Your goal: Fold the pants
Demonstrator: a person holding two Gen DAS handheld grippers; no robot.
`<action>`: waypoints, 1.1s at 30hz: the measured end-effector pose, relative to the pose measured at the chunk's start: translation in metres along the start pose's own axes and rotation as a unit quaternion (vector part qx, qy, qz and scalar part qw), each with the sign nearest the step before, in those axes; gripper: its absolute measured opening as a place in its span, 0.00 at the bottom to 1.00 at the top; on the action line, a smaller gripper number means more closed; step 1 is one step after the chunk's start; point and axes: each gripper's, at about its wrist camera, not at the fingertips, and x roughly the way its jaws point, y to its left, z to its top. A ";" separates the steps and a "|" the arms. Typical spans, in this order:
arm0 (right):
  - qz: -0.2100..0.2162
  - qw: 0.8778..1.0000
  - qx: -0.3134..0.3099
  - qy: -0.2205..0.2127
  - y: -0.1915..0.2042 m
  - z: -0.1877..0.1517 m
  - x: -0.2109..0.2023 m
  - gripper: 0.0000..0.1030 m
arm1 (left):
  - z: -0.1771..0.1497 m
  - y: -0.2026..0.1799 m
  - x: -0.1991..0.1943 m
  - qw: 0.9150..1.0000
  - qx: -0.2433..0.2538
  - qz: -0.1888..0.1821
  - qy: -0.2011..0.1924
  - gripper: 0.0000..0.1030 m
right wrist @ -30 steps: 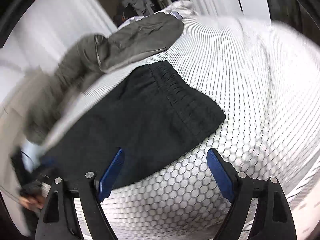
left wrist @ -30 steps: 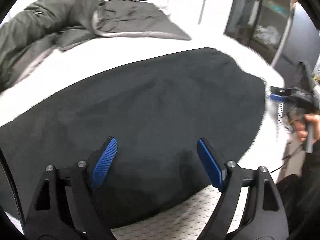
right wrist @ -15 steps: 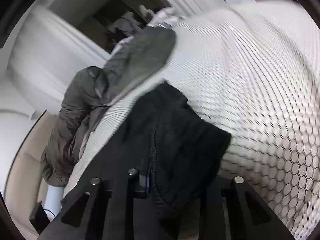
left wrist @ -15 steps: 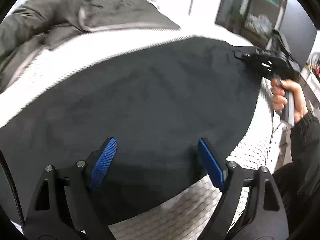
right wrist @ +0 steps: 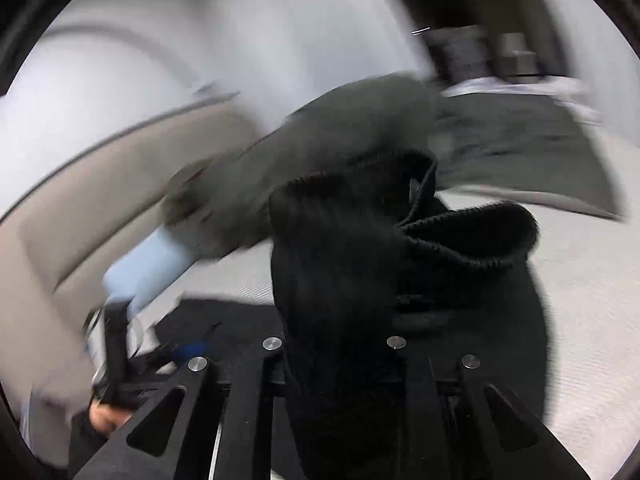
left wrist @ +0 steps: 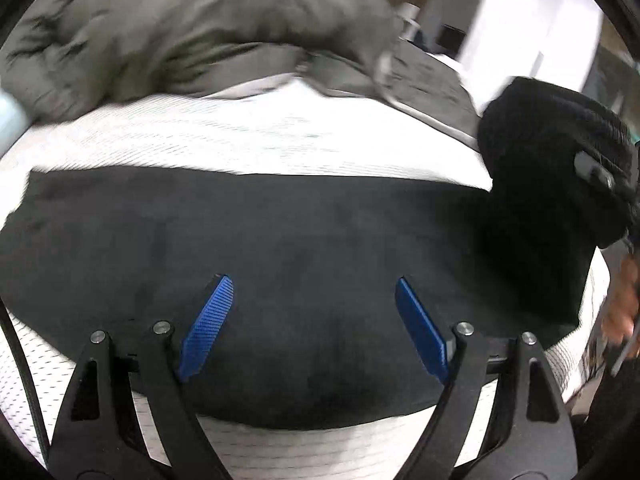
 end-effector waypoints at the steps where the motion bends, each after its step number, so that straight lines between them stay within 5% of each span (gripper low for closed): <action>1: 0.017 1.000 -0.015 0.019 0.017 -0.001 0.018 0.20 | 0.000 0.015 -0.001 1.000 -0.010 0.007 0.001 0.79; 4: 0.065 0.986 -0.080 0.134 0.073 -0.020 0.091 0.54 | -0.002 0.052 -0.012 0.999 -0.034 0.027 -0.008 0.79; 7: 0.046 0.967 -0.100 0.229 0.086 -0.045 0.129 0.58 | -0.006 0.072 -0.024 0.998 -0.051 0.019 -0.021 0.79; 9: 0.029 0.961 -0.102 0.254 0.084 -0.054 0.126 0.58 | -0.007 0.077 -0.027 0.999 -0.044 0.014 -0.020 0.79; 12: -0.007 0.964 -0.112 0.241 0.071 -0.059 0.095 0.58 | -0.003 0.068 -0.019 0.999 -0.037 -0.001 -0.012 0.79; 15: -0.048 0.972 -0.086 0.215 0.042 -0.066 0.055 0.60 | -0.006 0.033 0.003 0.999 0.012 -0.013 0.042 0.79; 18: -0.121 0.973 -0.043 0.194 0.005 -0.070 0.024 0.66 | -0.019 0.002 0.023 0.988 0.118 0.055 0.083 0.80; 20: -0.138 0.971 -0.015 0.195 -0.026 -0.072 0.002 0.67 | -0.017 -0.002 0.020 0.988 0.123 0.058 0.079 0.80; 22: -0.124 0.976 0.027 0.177 -0.056 -0.083 -0.013 0.67 | -0.009 0.002 0.010 0.993 0.093 0.047 0.062 0.79; 25: -0.031 0.979 0.119 0.165 -0.104 -0.102 -0.024 0.67 | 0.004 0.002 -0.002 0.998 0.047 0.042 0.029 0.79; 27: -0.018 0.976 0.139 0.168 -0.116 -0.105 -0.028 0.67 | 0.012 -0.010 -0.006 1.000 0.022 0.005 0.014 0.79; 30: -0.015 0.979 0.130 0.158 -0.120 -0.103 -0.043 0.67 | 0.018 -0.055 -0.007 0.998 0.046 -0.041 -0.006 0.80; 33: -0.015 0.981 0.109 0.160 -0.112 -0.112 -0.053 0.67 | 0.011 -0.124 0.012 0.990 0.111 -0.084 0.021 0.81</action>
